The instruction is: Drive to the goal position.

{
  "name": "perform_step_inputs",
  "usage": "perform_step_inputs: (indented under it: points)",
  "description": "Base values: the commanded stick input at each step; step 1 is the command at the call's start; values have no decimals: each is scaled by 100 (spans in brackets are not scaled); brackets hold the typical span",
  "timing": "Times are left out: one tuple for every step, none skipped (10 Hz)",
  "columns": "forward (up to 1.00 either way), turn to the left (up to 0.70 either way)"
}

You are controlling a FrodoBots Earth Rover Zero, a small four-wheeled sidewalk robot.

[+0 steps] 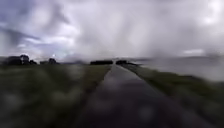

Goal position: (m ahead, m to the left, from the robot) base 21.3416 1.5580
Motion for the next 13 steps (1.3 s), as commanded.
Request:
perform_step_inputs:
  points:
    - [70,0]
    - [70,0]
    - [70,0]
    - [70,0]
    - [70,0]
    - [70,0]
    - [70,0]
    - [70,0]
    - [70,0]
    - [70,0]
    - [70,0]
    - [70,0]
    - [70,0]
